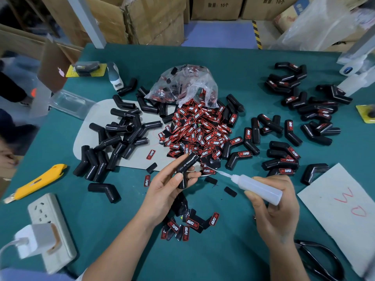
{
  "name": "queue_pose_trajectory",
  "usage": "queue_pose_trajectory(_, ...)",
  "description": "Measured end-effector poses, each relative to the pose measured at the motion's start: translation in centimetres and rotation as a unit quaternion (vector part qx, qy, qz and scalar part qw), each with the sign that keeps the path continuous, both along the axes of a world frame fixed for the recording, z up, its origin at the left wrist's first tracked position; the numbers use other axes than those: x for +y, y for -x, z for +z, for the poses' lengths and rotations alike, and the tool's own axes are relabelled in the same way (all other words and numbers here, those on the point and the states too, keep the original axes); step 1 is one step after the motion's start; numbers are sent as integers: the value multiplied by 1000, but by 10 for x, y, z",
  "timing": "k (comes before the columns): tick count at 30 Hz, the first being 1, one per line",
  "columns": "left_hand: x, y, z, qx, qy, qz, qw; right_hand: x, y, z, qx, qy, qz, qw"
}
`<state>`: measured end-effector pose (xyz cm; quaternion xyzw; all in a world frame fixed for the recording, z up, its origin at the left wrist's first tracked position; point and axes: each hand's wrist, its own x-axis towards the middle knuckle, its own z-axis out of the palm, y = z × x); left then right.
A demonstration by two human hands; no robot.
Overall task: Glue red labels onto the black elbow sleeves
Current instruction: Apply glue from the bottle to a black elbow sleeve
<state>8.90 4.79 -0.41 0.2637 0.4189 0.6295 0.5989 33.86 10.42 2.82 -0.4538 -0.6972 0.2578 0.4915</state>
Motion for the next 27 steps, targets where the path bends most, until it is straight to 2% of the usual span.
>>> queue_pose_trajectory(27,0,-1,-4,31,-5,5,999,-1,0,-3,12,14,7,1000)
